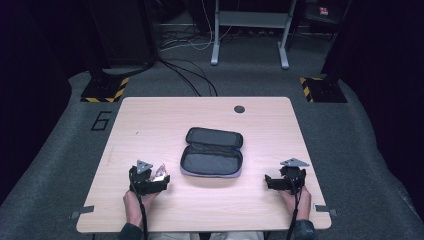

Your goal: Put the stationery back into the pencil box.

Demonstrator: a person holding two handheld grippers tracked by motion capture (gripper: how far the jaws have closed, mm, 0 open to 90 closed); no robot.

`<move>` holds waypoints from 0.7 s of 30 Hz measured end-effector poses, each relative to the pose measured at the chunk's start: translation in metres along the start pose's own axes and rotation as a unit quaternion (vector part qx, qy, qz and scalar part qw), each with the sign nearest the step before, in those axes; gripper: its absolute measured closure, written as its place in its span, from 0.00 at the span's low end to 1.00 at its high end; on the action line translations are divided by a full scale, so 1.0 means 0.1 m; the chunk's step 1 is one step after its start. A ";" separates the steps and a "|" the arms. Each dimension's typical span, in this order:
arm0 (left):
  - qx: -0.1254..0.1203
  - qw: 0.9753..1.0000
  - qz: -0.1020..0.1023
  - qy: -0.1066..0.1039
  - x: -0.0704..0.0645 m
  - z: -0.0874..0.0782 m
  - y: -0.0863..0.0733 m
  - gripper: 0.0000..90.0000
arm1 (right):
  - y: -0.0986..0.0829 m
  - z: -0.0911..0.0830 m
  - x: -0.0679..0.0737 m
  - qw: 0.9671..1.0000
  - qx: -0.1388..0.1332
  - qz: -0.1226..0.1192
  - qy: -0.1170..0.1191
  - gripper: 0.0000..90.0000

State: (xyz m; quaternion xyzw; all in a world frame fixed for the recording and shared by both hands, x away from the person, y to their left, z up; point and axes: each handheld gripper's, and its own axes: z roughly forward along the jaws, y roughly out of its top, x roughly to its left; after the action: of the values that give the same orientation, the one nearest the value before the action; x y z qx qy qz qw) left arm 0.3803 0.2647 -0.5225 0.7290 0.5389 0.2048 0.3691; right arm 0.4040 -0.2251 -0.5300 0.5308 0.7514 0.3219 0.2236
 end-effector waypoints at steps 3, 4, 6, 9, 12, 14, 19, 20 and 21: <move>0.002 1.000 -0.006 -0.001 -0.01 0.03 0.00 0.21 | 0.00 0.00 0.00 1.000 0.000 0.000 0.000 0.00; 0.003 1.000 -0.004 -0.002 -0.01 0.03 0.01 0.23 | 0.00 0.00 0.00 1.000 0.000 0.000 0.000 0.00; 0.005 1.000 -0.001 0.001 -0.01 0.04 0.01 0.28 | 0.00 0.00 0.00 1.000 0.000 0.000 0.000 0.00; 0.001 1.000 -0.003 0.005 -0.01 0.05 0.00 0.35 | 0.00 0.00 0.00 1.000 0.000 0.000 0.000 0.00; 0.000 1.000 -0.002 0.006 -0.01 0.06 0.00 0.39 | 0.00 0.00 0.00 1.000 0.000 0.000 0.000 0.00; 0.000 1.000 0.001 0.008 -0.01 0.06 0.01 0.40 | 0.00 0.00 0.00 1.000 0.001 -0.003 0.000 0.00; 0.000 1.000 0.015 0.015 -0.03 0.06 0.00 0.48 | 0.00 0.00 0.00 1.000 0.000 -0.002 0.001 0.00; 0.000 1.000 0.017 0.016 -0.02 0.06 0.00 0.49 | 0.00 0.00 0.00 1.000 0.000 -0.002 0.001 0.00; 0.000 1.000 0.017 0.016 -0.02 0.06 0.00 0.50 | 0.00 0.00 0.00 1.000 0.001 -0.003 0.001 0.00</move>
State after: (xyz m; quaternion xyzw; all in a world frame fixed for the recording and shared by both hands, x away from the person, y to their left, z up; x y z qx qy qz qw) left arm 0.3834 0.2607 -0.5263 0.7346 0.5323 0.2228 0.3570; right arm 0.4042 -0.2253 -0.5299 0.5287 0.7532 0.3214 0.2233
